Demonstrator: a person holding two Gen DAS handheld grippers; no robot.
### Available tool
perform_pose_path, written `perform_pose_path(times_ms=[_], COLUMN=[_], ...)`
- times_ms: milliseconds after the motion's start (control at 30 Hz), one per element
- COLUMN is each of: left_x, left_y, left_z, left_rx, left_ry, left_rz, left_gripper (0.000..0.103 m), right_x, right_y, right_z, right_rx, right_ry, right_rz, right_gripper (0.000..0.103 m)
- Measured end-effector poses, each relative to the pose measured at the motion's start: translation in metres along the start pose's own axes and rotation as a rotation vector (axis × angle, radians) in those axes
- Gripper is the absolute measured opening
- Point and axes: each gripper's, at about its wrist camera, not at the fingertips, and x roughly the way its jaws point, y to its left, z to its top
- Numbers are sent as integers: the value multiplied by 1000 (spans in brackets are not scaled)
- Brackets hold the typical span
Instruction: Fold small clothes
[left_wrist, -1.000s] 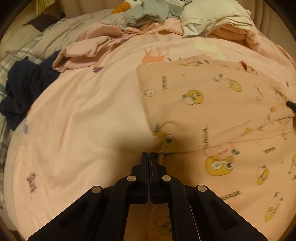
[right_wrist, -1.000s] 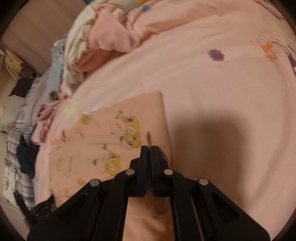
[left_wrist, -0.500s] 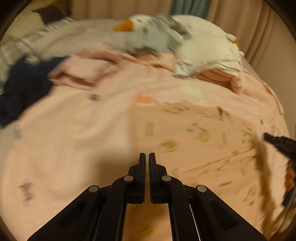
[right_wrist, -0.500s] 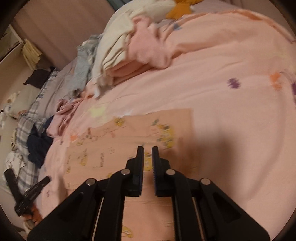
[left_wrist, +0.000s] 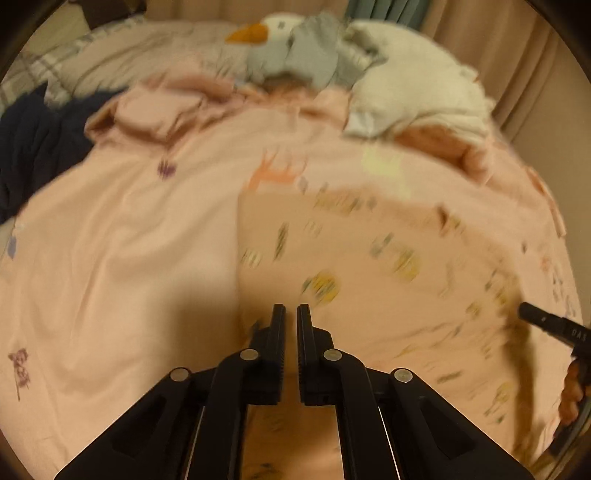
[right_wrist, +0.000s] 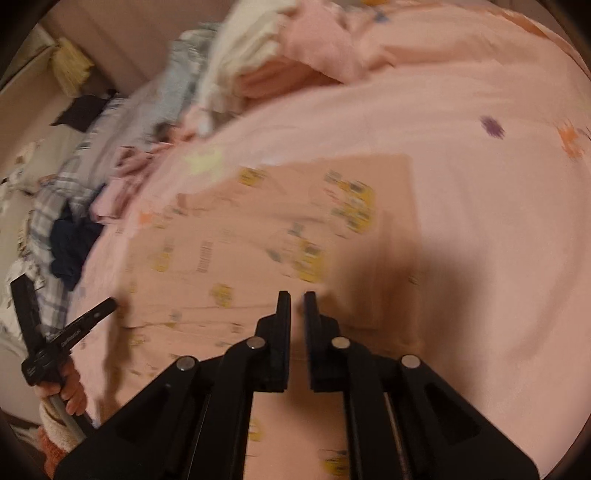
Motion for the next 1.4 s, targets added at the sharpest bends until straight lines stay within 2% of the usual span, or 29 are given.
perform_pose_path(times_ms=[67,133,167,200,233,267,333,400,467,533,600,667,700,767,800,833,867,900,1000,1067,1133,1167,1200,1300,1333,1400], left_x=[16,40,51,49,46,45,43,39,30,19,0,-3,2,25,42,52,53,51,54,53,42,33,27,15,18,28], left_y=[-19,-31,-35,-36,-40,-40,-38,-32,-25,-17,-13,-16,-18,-16,-10,-5,3,9,30,45,58,62,64,59,57,54], left_z=[1,-3,-8,-16,-22,-26,-31,-34,-33,-27,-19,-7,-3,2,0,-2,-5,-9,-10,-8,-8,-9,-10,-24,-28,-38], left_rx=[48,56,59,71,117,150,186,188,168,130,89,68,62,39,8,-14,-36,-44,-83,-154,-219,-223,-215,-151,-139,-122], left_ry=[51,132,146,114,63,49,41,51,81,87,26,-22,-9,68,124,138,101,85,91,110,99,75,59,61,77,106], left_rz=[18,-12,-2,10,24,29,35,28,16,-14,-52,-74,-65,-54,-58,-63,-94,-123,-127,-177,-178,-170,-171,-156,-148,-97], left_gripper=[1,1,1,1,2,2,1,1,1,1,1,1,1,1,1,1,2,2,4,4,4,4,4,5,5,5], right_x=[7,23,32,49,61,66,63,58,47,27,9,0,1,11,20,32,39,44,44,40,30,24,16,3,5,15], right_y=[24,44,50,57,59,58,49,36,21,14,10,0,-4,-14,-18,-26,-34,-43,-62,-66,-62,-60,-58,-52,-44,-36], right_z=[3,1,-2,-7,-13,-17,-28,-32,-31,-22,-9,5,14,30,35,39,40,40,40,40,41,40,39,23,15,-2], right_rx=[-31,-51,-60,-71,-75,-77,-88,-55,-20,-31,-45,-4,25,54,70,101,129,152,190,211,208,201,191,151,119,70], right_ry=[-1,41,63,104,137,147,107,147,161,111,43,9,2,10,20,27,29,24,-26,-49,-86,-94,-97,-74,-55,-41], right_rz=[57,93,98,78,49,32,62,110,145,92,48,51,58,37,-6,-56,-76,-93,-58,-58,-102,-116,-114,0,-6,-129], right_gripper=[9,9,9,9,6,2,0,0,1,9,9,9,9,9,9,7,0,0,0,0,0,11,11,9,9,0])
